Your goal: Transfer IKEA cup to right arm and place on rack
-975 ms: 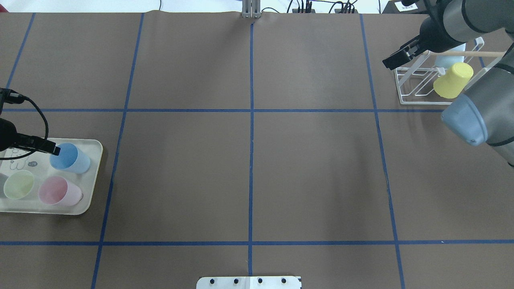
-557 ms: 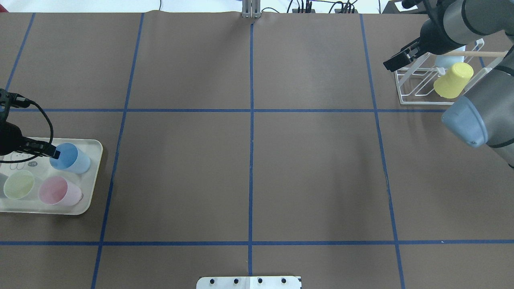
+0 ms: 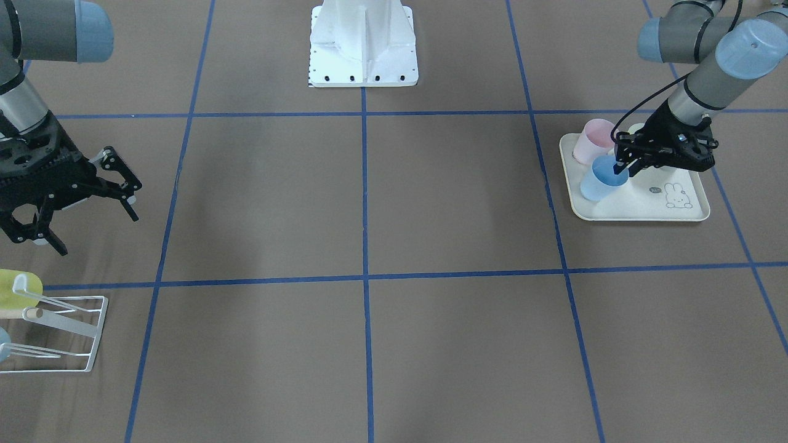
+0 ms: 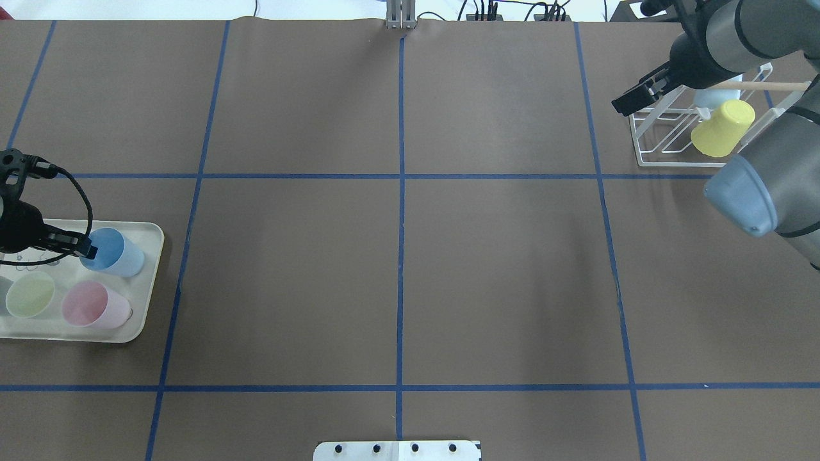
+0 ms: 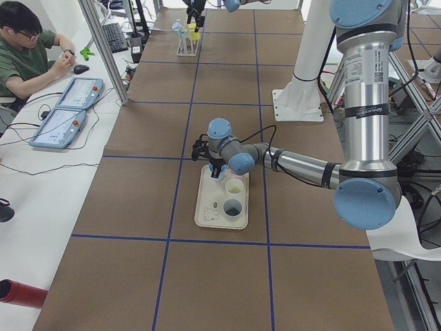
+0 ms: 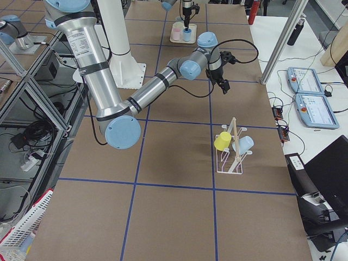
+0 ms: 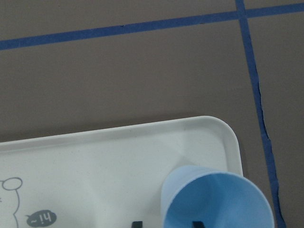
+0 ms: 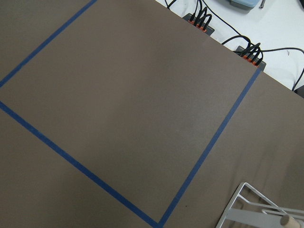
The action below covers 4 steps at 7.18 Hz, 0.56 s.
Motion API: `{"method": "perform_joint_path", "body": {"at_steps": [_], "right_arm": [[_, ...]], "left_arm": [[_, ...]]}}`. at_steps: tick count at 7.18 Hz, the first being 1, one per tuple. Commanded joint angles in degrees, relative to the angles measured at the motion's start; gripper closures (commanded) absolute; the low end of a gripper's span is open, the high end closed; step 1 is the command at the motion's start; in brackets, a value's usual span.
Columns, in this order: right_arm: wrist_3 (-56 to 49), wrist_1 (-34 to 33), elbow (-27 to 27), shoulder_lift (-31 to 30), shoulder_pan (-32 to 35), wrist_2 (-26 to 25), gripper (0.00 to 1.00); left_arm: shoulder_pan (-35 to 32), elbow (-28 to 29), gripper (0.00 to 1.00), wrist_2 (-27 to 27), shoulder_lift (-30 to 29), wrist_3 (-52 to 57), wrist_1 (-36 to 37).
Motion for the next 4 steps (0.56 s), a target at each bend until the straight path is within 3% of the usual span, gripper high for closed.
{"method": "perform_joint_path", "body": {"at_steps": [1,4], "right_arm": [[-0.09,0.17,-0.12,-0.09,-0.12,-0.1,0.01],[-0.09,0.53,-0.12,0.52,-0.39,-0.1,0.01]], "left_arm": [[0.11,0.31,1.0,-0.08,-0.02,-1.2,0.27],[-1.11,-2.13,1.0,-0.79,-2.11,-3.4,7.61]]}}
